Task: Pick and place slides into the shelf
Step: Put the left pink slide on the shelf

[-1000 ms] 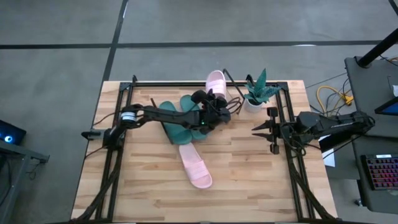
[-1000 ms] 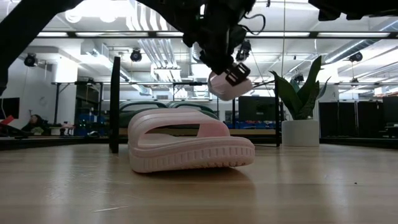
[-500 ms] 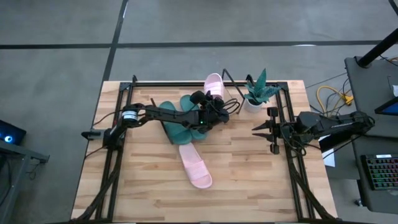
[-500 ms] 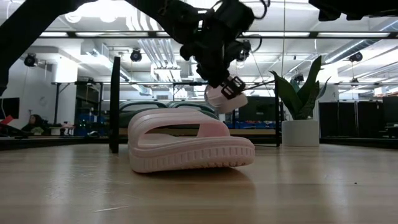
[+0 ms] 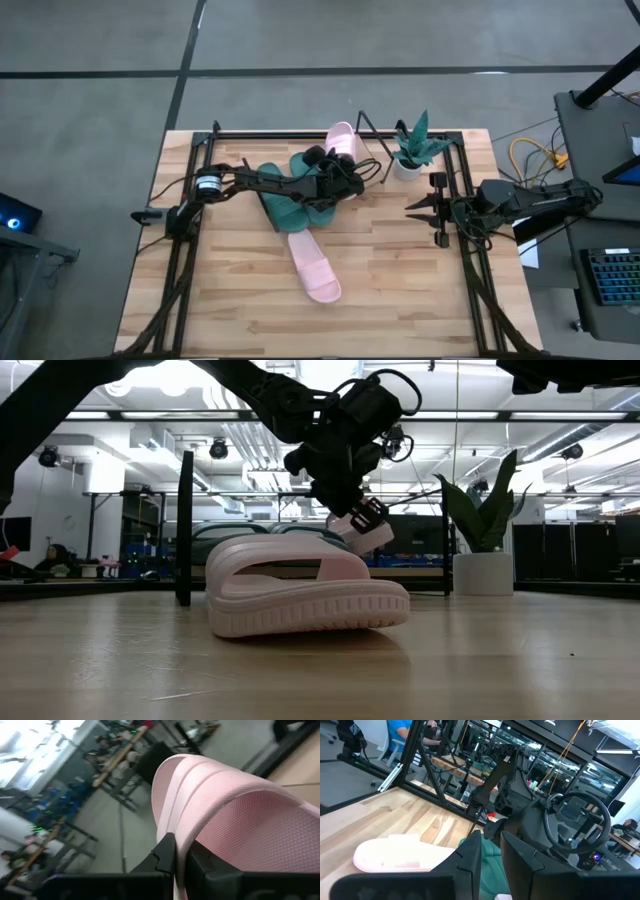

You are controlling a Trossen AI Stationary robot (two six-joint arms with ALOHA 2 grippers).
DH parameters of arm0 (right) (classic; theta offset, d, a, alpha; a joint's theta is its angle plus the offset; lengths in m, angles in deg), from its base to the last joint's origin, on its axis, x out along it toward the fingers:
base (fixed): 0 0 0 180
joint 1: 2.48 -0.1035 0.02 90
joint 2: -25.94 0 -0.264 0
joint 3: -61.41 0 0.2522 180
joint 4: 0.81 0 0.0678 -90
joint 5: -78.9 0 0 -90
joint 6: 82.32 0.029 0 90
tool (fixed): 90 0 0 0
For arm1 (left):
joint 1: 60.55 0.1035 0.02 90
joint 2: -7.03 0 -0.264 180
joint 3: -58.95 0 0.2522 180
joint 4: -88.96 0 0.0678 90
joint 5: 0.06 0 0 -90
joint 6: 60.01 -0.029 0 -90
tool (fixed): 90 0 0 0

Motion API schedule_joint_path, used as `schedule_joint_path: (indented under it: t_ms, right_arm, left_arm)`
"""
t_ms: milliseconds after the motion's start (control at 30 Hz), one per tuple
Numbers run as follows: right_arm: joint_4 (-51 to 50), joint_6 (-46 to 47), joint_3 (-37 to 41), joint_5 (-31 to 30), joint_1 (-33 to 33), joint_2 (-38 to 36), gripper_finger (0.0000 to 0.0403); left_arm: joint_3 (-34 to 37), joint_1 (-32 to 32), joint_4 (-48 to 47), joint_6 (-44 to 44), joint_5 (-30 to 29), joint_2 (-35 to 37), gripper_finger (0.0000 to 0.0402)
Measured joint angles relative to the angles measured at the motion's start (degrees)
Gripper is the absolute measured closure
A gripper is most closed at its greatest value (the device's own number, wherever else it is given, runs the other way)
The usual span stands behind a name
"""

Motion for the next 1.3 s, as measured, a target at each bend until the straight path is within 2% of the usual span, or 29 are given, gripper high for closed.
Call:
schedule_joint_path:
  t_ms: [167,400,500,700,833,1067,1300]
  right_arm:
    - [-0.13,0.0,0.0,0.02,0.0,0.0,0.0339]
    - [-0.15,0.0,0.0,0.02,-0.02,0.0,0.0339]
    - [-0.19,0.02,0.0,0.03,0.0,0.0,0.0339]
    - [-0.19,0.02,0.0,0.04,0.0,0.0,0.0339]
    - [-0.2,0.02,0.0,0.04,-0.01,0.0,0.0339]
    - [-0.63,0.02,0.0,0.04,-0.02,0.02,0.0339]
    - [-0.92,0.02,0.0,0.04,0.0,0.02,0.0339]
  left_arm:
    - [0.09,0.34,-0.03,0.57,5.92,0.0,0.0401]
    - [0.09,1.01,-0.21,2.78,8.14,0.0,0.0392]
    - [0.09,1.25,-1.24,2.97,10.72,0.0,0.0363]
    - [0.09,1.39,-1.52,2.44,19.21,0.12,0.0277]
    - [-0.3,1.38,-1.54,0.77,19.8,0.22,0.0231]
    - [-0.74,0.74,-2.15,-6.88,21.55,2.31,0.0206]
    - [-0.7,0.59,-10.26,-17.48,36.93,7.22,0.0218]
